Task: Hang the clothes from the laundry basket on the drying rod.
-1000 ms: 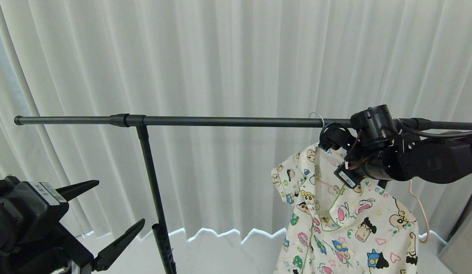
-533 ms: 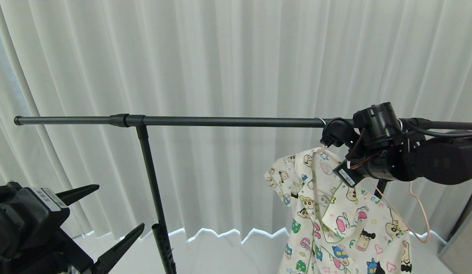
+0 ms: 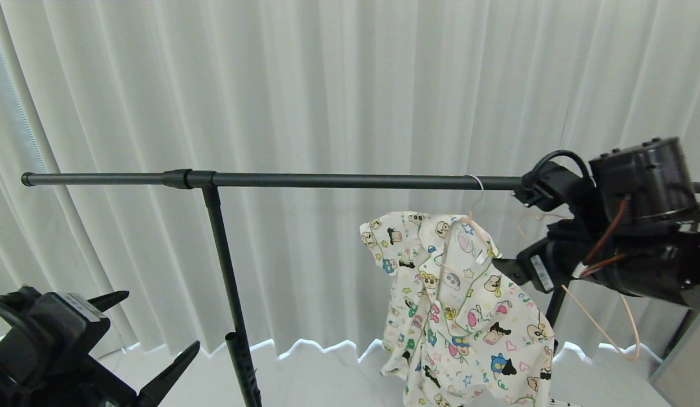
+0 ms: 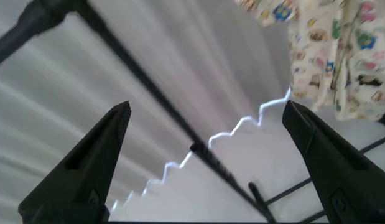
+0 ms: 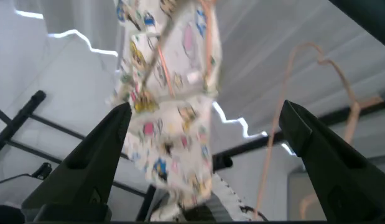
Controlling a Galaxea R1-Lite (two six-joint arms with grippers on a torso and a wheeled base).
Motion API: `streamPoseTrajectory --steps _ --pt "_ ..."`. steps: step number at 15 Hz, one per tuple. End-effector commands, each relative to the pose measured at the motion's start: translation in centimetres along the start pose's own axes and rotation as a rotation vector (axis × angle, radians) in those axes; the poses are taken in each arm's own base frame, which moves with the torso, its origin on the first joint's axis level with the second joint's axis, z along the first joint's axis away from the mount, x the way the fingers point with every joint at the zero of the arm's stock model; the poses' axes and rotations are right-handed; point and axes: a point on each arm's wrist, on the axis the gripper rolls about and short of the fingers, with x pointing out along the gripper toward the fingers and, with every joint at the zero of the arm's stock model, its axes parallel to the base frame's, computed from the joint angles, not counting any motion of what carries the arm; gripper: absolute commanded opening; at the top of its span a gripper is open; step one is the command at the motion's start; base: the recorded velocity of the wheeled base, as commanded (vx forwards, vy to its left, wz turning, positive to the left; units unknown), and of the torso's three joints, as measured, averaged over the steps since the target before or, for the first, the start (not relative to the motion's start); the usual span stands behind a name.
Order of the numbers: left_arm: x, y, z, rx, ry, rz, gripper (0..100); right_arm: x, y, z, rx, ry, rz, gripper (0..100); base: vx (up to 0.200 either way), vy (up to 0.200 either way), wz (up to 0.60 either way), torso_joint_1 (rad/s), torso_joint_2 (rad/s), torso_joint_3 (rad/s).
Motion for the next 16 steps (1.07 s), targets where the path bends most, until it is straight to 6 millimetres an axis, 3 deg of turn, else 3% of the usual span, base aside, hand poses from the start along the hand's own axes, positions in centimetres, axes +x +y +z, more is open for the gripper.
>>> streamPoseTrajectory --steps 1,5,8,10,11,14,16 --pt "-0.1 -0.1 -1.2 -0.013 0.067 0.043 100 -3.9 -2.7 -3.1 0.035 -0.003 -0.113 100 0.000 0.000 0.00 0.000 0.00 0.000" --pt "-0.7 0.1 -4.5 -0.075 0.244 0.172 100 -7.2 -5.6 -9.3 0.060 0.064 -0.281 100 0.000 0.000 0.00 0.000 0.00 0.000" --pt "-1.8 -0.2 -6.7 -0.179 0.366 0.245 100 -9.4 -6.9 -13.6 0.033 0.136 -0.422 100 -0.200 0.000 0.00 0.007 0.00 0.001" --pt "-2.5 -0.6 -7.5 -0.278 0.446 0.269 100 -10.2 -6.3 -16.8 0.020 0.186 -0.453 100 -0.200 0.000 0.00 -0.002 0.00 0.005" --pt "-3.4 -1.2 -8.2 -0.332 0.496 0.277 100 -10.9 -5.5 -19.4 0.013 0.203 -0.462 100 -0.200 0.000 0.00 -0.017 0.00 0.012" --pt "-5.7 -2.6 -8.9 -0.335 0.490 0.276 100 -11.7 -3.6 -24.8 0.032 0.234 -0.502 100 -0.200 0.000 0.00 -0.001 0.00 -0.001" --pt "-5.9 -2.6 -8.8 -0.337 0.467 0.290 100 -11.9 -3.7 -25.0 0.074 0.265 -0.556 100 -0.200 0.000 0.00 -0.002 0.00 0.007"
